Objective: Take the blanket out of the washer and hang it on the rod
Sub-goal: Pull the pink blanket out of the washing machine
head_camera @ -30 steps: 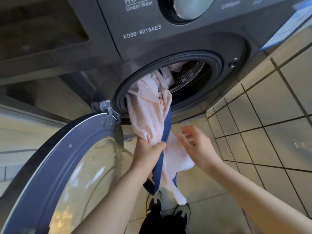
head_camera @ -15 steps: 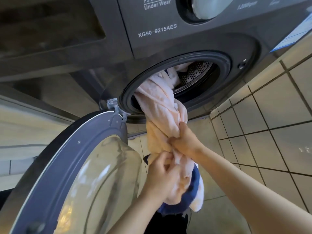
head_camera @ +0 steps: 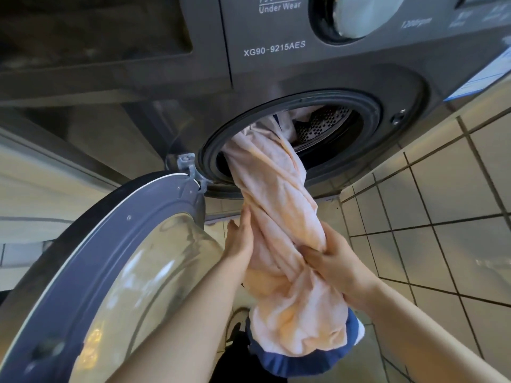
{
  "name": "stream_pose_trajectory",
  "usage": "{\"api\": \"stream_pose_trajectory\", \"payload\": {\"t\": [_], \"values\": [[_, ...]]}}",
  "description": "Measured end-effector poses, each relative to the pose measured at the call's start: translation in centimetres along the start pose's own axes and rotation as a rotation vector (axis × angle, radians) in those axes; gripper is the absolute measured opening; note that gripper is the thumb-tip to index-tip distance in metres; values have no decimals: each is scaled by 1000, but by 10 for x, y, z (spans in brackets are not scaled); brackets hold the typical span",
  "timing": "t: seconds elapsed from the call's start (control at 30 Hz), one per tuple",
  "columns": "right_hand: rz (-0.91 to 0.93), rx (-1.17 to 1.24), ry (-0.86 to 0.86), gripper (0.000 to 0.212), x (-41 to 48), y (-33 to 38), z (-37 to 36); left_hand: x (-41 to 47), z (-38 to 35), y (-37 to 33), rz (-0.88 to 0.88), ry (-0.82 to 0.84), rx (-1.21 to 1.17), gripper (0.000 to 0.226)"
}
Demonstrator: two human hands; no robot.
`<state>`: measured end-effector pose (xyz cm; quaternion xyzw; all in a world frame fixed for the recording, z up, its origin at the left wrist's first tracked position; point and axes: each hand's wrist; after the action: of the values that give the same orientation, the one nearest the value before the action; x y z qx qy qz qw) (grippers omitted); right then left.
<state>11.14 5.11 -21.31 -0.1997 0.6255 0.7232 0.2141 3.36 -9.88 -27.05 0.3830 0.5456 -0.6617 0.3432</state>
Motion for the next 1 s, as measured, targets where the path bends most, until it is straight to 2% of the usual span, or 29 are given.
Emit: {"api": "stream_pose_trajectory", "payload": {"t": [0.1, 0.2, 0.27, 0.33, 0.4, 0.5, 0.57, 0.67, 0.7, 0.77, 0.8, 0.87, 0.9, 0.93, 0.97, 1.0], "values": [[23, -124, -5, 38, -8, -5, 2, -9, -6, 7, 16, 259, -201, 80], [123, -396, -78, 31, -20, -10, -8, -18, -13, 17, 13, 543, -236, 77], [230, -562, -71, 36, -32, -18, -18, -23, -15, 18, -24, 612, -167, 71], [256, -716, 11, 55, -40, -27, -27, -29, -16, 15, -38, 654, -139, 61], [261, -839, 71, 69, -45, -32, -32, -38, -18, 10, -26, 616, -106, 56], [419, -1048, 95, 70, -48, -31, -34, -44, -23, 7, 15, 446, 31, 49], [526, -1120, 128, 63, -47, -29, -28, -43, -21, 7, 19, 347, 120, 38], [494, -1023, 251, 53, -46, -15, -12, -43, -15, 7, -1, 281, 178, 23], [500, -977, 273, 44, -44, -8, -7, -42, -12, 8, -5, 278, 188, 28], [530, -939, 186, 26, -38, 4, 2, -41, -5, 8, -5, 266, 214, 43], [516, -926, 97, 23, -34, 9, 6, -41, -1, 7, -5, 272, 224, 44], [406, -922, -65, 30, -19, 12, 14, -41, 8, 6, -5, 320, 213, 44], [277, -910, -117, 39, -8, 9, 18, -41, 12, 6, 0, 345, 202, 41], [73, -883, -114, 50, 0, 8, 19, -43, 16, 5, 5, 364, 189, 38], [-128, -832, -56, 59, 9, 7, 18, -42, 20, 7, 12, 383, 173, 37], [-277, -786, 12, 60, 17, 5, 16, -43, 23, 6, 24, 400, 148, 38]]}}
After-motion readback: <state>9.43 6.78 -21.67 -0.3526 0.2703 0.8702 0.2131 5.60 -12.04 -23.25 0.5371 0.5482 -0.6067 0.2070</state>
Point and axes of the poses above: each hand's wrist, its own x-axis towards the middle knuckle, its own z-axis out of the back of the hand, y = z × x, and after that the axes turned 5 degrees about y, right-handed
